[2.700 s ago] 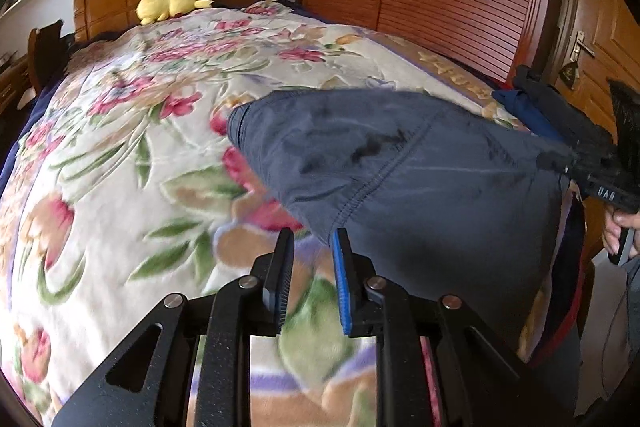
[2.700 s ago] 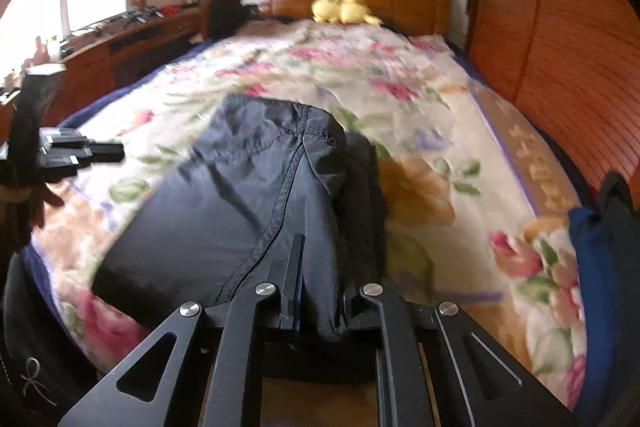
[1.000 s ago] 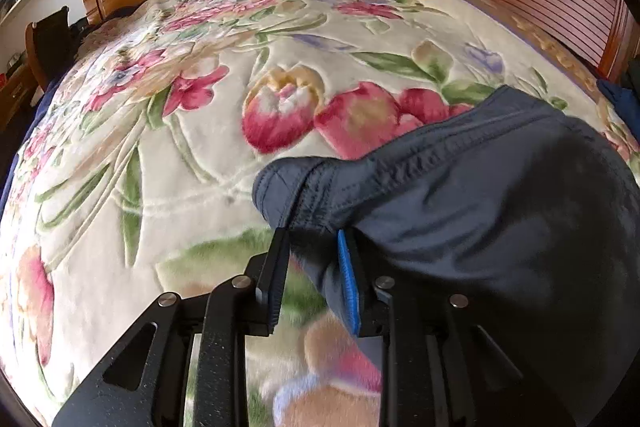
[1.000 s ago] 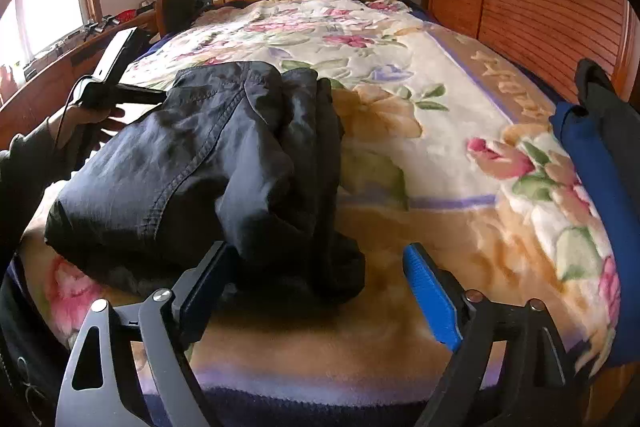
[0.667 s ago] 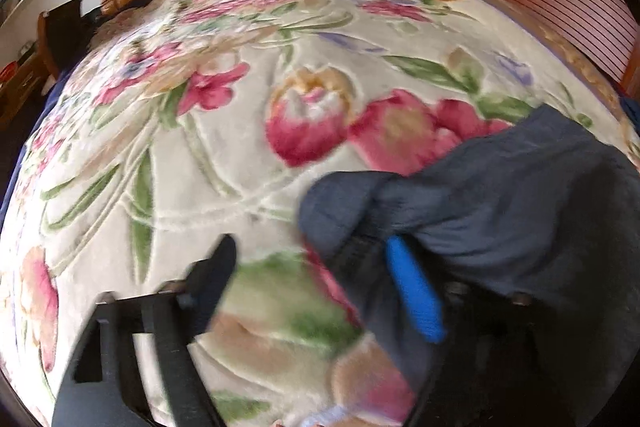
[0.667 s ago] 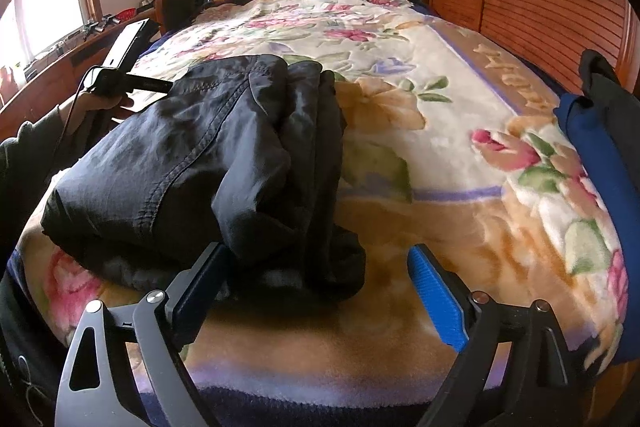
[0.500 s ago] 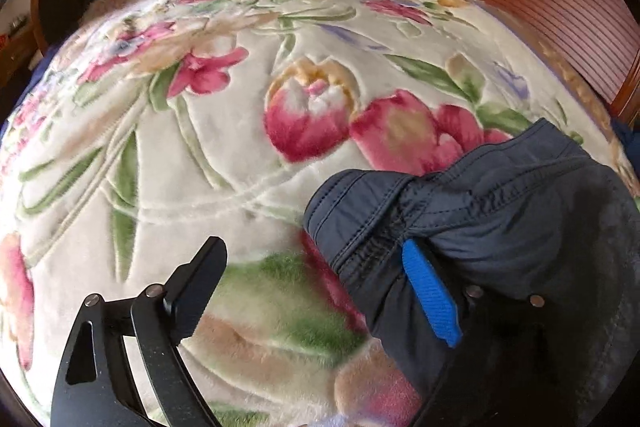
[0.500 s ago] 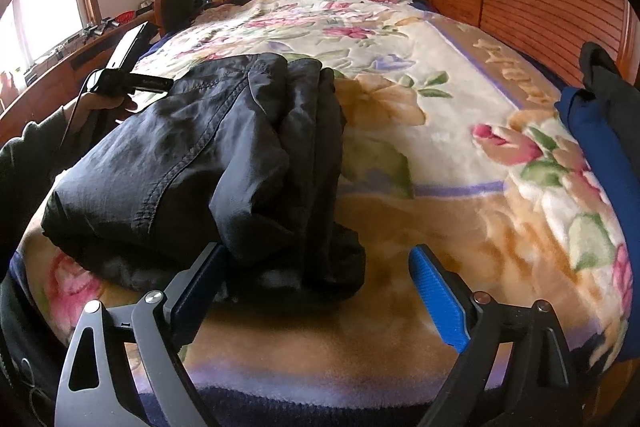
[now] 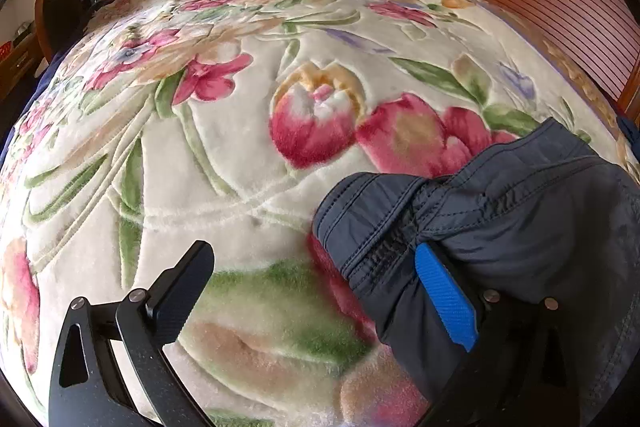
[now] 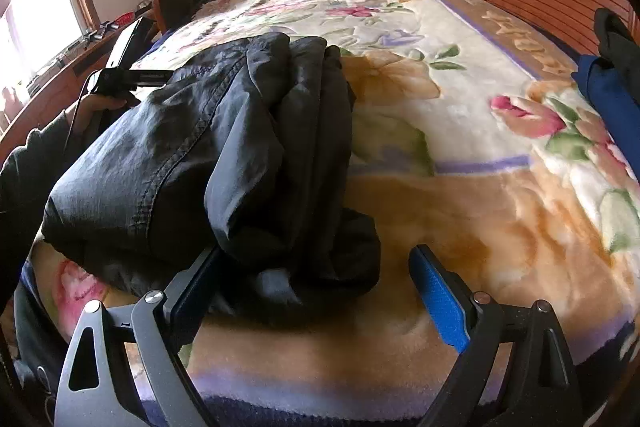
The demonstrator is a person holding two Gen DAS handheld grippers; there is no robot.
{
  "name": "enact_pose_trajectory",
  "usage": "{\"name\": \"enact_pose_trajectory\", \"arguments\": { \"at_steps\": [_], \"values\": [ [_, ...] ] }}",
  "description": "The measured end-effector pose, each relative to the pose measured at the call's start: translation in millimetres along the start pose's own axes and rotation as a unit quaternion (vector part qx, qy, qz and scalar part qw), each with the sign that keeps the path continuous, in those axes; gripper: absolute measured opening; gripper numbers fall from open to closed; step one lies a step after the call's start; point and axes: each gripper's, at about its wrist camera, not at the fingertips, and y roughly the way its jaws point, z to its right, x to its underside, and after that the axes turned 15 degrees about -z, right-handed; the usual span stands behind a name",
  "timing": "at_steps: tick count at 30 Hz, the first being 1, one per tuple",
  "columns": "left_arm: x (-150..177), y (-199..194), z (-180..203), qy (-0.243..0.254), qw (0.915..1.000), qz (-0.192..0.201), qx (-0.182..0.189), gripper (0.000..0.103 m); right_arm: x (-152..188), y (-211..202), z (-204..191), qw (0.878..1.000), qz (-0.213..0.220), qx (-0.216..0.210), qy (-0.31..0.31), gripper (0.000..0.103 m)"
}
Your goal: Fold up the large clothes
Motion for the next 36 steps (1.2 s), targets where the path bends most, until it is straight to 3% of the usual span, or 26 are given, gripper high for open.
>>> {"name": "enact_pose_trajectory", "arguments": {
  "at_steps": [7,10,12,13,18,23,27,36],
  "values": [
    [-1,-2,2,0.004,0.9999,0.007,0.013,0.098,-1,7,2,0.999,-0.002,-0.053,-0.001,0.065],
    [-3,-5,6,0.013,0.9983,0.010,0.056,0.076,-2,10,5,0.998,-0.002,-0.069,0.001,0.055],
    [-5,-7,13,0.023,0.9972,0.008,0.070,0.051,-2,11,6,0.997,-0.002,-0.076,0.000,0.047],
    [-6,-8,17,0.031,0.9964,0.006,0.079,0.047,-2,12,5,0.997,-0.001,-0.080,-0.003,0.041],
    [-8,-19,31,0.048,0.9969,0.013,0.061,0.019,-2,10,4,0.996,0.012,-0.087,-0.010,0.020],
    [-4,-47,31,0.046,0.9968,0.045,0.048,0.013,3,0,4,0.995,0.046,-0.083,-0.003,0.013],
    [0,-81,37,0.052,0.9944,0.082,0.042,0.013,5,-11,1,0.994,0.072,-0.081,-0.003,0.012],
    [13,-137,60,0.077,0.9887,0.125,0.032,0.012,3,-35,-17,0.992,0.115,-0.041,-0.040,0.011]
  ]
}}
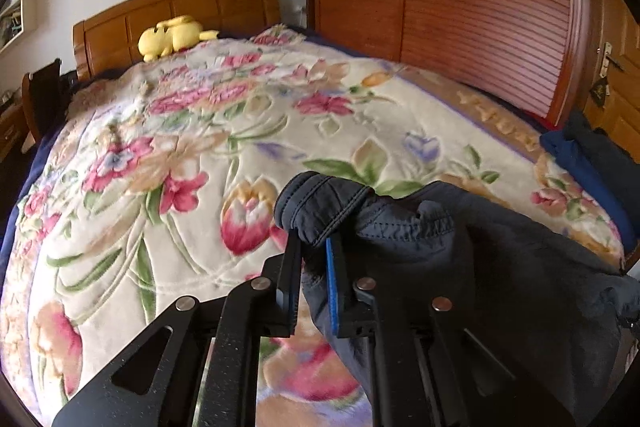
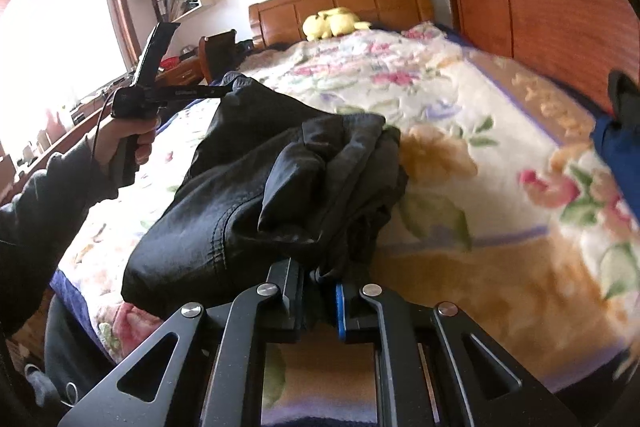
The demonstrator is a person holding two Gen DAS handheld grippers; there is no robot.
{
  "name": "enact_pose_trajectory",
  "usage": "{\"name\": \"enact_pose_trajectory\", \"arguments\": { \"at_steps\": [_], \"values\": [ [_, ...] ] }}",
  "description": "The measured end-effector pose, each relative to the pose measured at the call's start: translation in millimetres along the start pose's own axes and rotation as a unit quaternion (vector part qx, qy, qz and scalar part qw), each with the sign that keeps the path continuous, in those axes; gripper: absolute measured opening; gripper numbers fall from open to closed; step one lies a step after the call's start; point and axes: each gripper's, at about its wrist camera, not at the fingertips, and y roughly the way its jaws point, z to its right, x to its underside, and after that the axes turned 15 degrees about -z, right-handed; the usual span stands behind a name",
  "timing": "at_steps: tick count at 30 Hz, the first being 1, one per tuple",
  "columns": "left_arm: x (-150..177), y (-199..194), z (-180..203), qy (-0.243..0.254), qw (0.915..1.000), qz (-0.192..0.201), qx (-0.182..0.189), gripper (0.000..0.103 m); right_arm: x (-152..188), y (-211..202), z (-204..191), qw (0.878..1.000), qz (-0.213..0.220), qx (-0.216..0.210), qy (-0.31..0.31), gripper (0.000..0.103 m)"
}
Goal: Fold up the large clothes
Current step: 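Carry the bundle with both tools to the clothes stack by the door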
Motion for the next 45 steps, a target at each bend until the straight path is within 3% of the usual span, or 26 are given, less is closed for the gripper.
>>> {"name": "enact_pose_trajectory", "arguments": {
  "at_steps": [9,20,26,35,45],
  "values": [
    [-10,-46,32,0.023,0.9992,0.032,-0.001,0.012,-3,-25,10,0.998,0.038,0.038,-0.016,0.011],
    [-34,-78,105,0.059,0.9959,0.067,0.016,0.012,12,-69,32,0.993,0.069,0.093,-0.018,0.011],
    [-62,-95,150,0.079,0.9925,0.088,0.031,0.012,14,-114,50,0.987,0.090,0.134,-0.018,0.011],
    [-136,-120,260,0.123,0.9816,0.130,0.068,0.011,7,-190,96,0.967,0.117,0.228,-0.002,0.011],
    [-207,-98,402,0.162,0.9684,0.130,0.139,0.011,31,-260,153,0.928,0.112,0.349,0.056,0.010]
  ]
}}
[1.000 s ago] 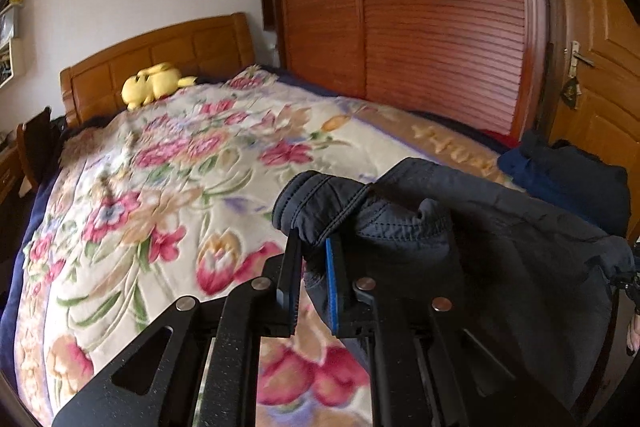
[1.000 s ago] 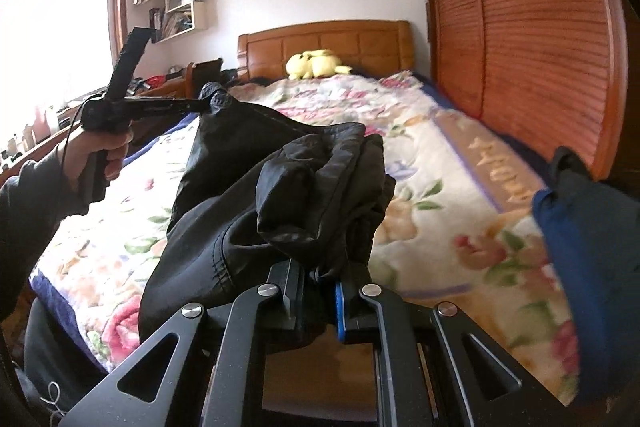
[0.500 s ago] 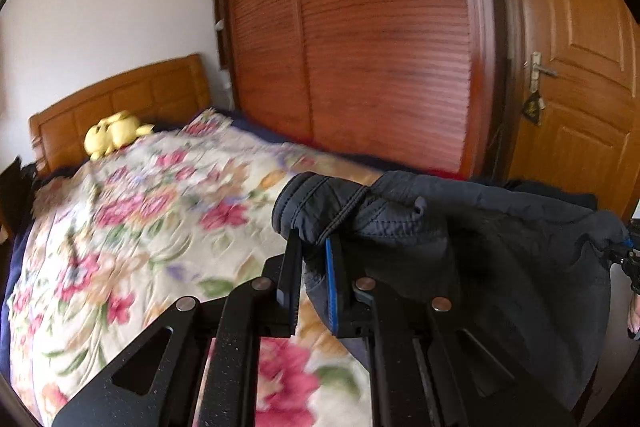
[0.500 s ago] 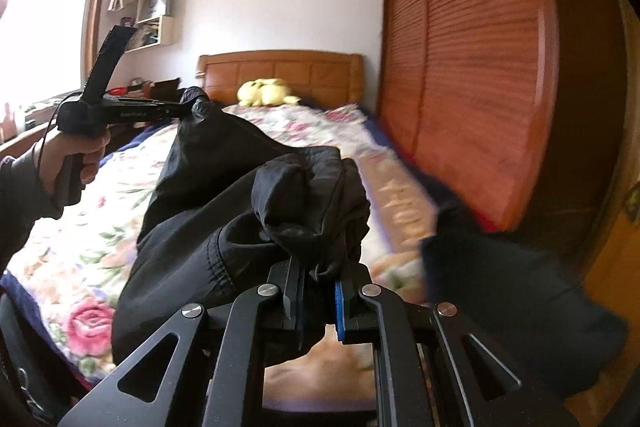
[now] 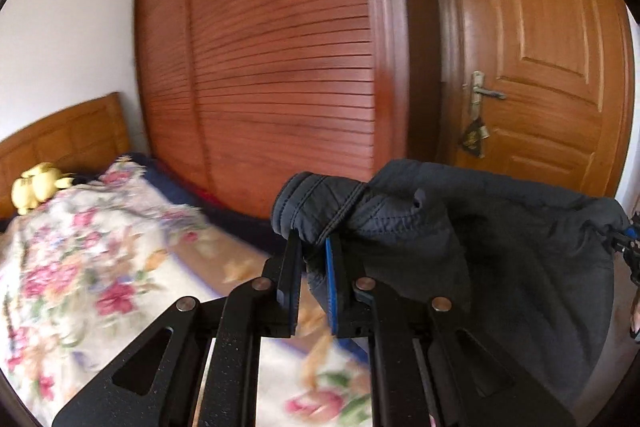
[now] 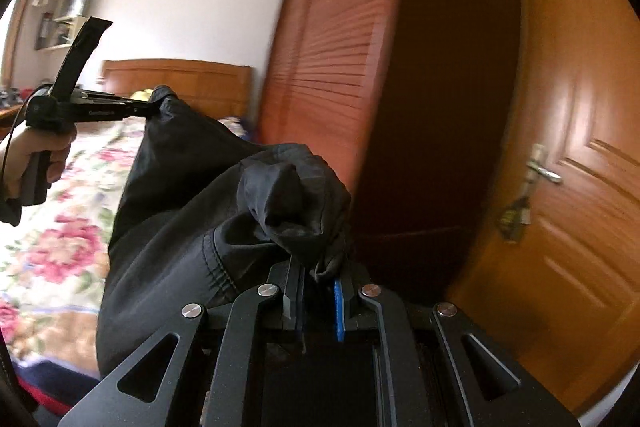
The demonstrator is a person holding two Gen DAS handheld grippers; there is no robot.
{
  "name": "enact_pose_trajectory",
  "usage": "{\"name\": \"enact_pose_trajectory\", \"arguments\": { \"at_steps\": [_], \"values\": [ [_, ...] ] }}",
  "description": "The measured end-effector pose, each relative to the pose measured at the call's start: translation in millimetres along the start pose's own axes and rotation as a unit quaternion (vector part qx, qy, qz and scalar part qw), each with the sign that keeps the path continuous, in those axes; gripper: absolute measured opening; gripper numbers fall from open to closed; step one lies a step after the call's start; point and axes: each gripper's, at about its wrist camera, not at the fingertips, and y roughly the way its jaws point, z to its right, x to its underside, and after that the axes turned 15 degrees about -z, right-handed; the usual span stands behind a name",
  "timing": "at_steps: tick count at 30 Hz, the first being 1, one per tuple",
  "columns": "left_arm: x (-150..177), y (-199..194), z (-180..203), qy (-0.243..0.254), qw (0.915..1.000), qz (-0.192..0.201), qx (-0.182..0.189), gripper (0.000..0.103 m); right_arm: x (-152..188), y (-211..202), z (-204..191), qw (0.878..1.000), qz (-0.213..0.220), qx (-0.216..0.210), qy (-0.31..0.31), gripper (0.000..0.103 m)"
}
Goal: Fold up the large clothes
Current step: 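Carry the bundle with both tools to the clothes stack by the door, then open both tools to drop the bundle onto the stack and withdraw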
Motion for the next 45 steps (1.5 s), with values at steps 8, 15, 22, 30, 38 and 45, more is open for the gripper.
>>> {"name": "enact_pose_trajectory", "arguments": {
  "at_steps": [8,15,22,30,38,45],
  "values": [
    [9,101,54,0.034,0.9964,-0.073,0.026,0.011,55,43,37,0.994,-0.093,0.001,0.056,0.011],
    [38,148,43,0.022,0.9928,-0.118,0.002,0.012,98,71,20,0.985,-0.145,0.013,0.091,0.015],
    [72,116,22,0.032,0.9922,-0.120,0.015,0.032,84,42,3,0.986,-0.116,0.046,0.106,0.058],
    [127,52,-5,0.005,0.9956,-0.090,0.028,0.033,70,-2,-57,0.992,-0.085,0.036,0.087,0.072],
    [176,-23,-48,-0.026,0.9973,-0.069,-0.007,0.033,48,-14,-141,0.995,-0.077,-0.022,0.058,0.075],
    [220,-78,-80,-0.041,0.9948,-0.074,-0.057,0.033,46,-27,-226,0.991,-0.068,-0.100,0.048,0.084]
  ]
}}
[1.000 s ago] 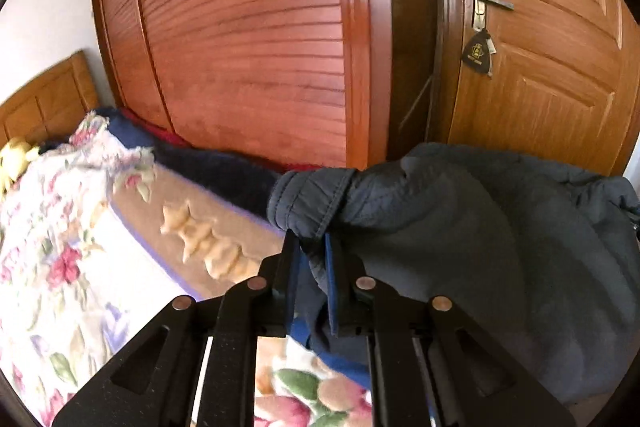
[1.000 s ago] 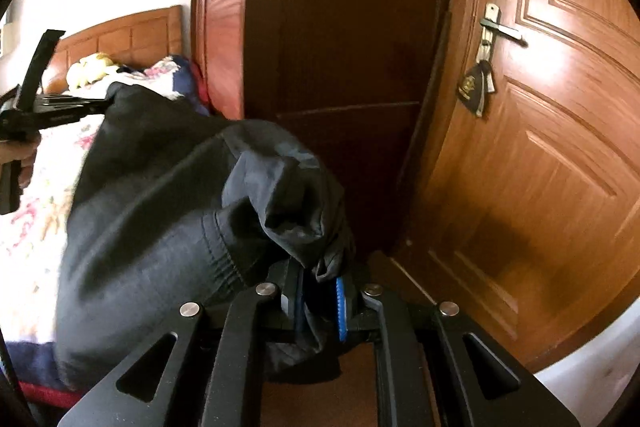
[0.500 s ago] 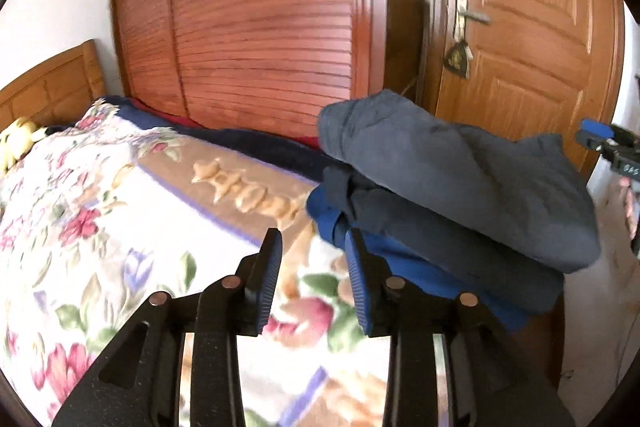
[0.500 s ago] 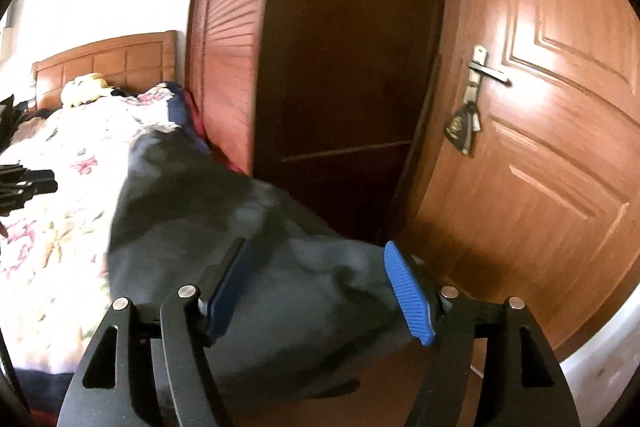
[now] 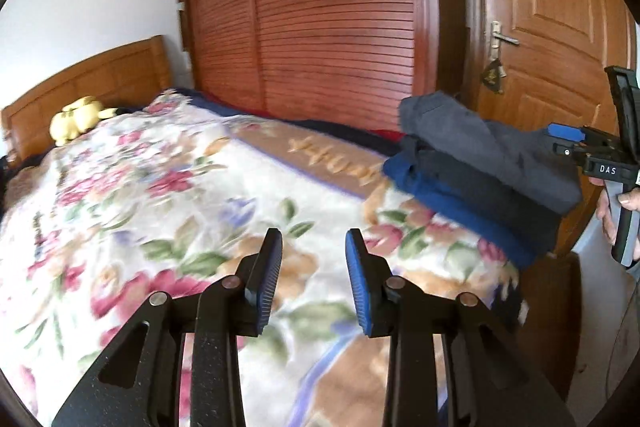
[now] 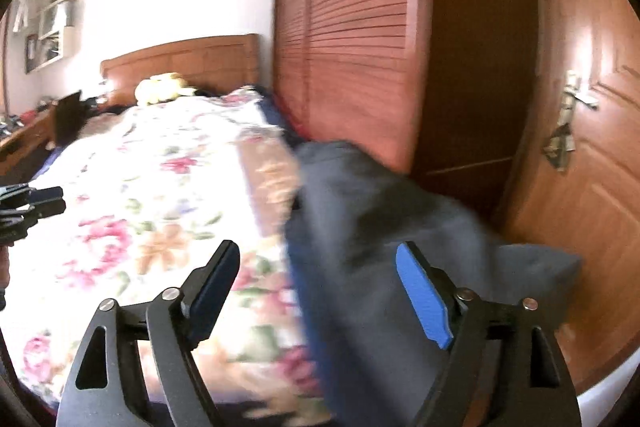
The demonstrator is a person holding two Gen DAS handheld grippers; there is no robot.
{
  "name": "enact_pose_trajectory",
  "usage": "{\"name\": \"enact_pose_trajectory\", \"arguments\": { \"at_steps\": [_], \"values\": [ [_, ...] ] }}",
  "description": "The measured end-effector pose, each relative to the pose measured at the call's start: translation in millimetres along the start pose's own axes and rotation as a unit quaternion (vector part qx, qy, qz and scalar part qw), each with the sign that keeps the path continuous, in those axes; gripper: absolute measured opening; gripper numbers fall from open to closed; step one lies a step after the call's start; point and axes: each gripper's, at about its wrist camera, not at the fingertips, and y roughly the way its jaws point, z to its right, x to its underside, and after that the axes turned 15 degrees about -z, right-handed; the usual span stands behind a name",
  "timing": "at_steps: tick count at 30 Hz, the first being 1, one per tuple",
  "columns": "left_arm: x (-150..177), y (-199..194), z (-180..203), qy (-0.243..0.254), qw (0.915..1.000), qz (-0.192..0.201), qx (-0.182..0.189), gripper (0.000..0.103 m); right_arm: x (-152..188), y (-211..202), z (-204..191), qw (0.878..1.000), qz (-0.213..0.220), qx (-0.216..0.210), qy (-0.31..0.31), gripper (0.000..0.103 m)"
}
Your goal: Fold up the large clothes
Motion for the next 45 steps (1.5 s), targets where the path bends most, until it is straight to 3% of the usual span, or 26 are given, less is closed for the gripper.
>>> {"name": "enact_pose_trajectory", "arguments": {
  "at_steps": [9,11,15,23,32,42,45],
  "values": [
    [82,-47,-49,-0.064,0.9960,-0.019,-0.059,0.033,25,15,-96,0.998,-0.013,-0.054,-0.027,0.089],
    [100,-53,-60,-0.082,0.9937,-0.032,-0.069,0.033,14,26,-103,0.997,-0.015,-0.065,-0.031,0.089],
    [142,-72,-75,-0.110,0.9895,-0.035,-0.087,0.033,38,18,-156,0.994,-0.016,-0.099,-0.045,0.089],
    [218,-107,-109,-0.190,0.9689,-0.047,-0.152,0.034,67,25,-213,0.982,-0.038,-0.168,-0.076,0.089],
    [269,-151,-127,-0.244,0.9480,-0.037,-0.201,0.034,67,4,-241,0.977,-0.015,-0.183,-0.109,0.089],
    [276,-204,-112,-0.249,0.9415,0.015,-0.227,0.034,81,-10,-223,0.973,0.036,-0.200,-0.111,0.089],
    [276,-216,-107,-0.251,0.9433,0.028,-0.215,0.034,88,-12,-219,0.972,0.052,-0.196,-0.118,0.089]
  ]
}}
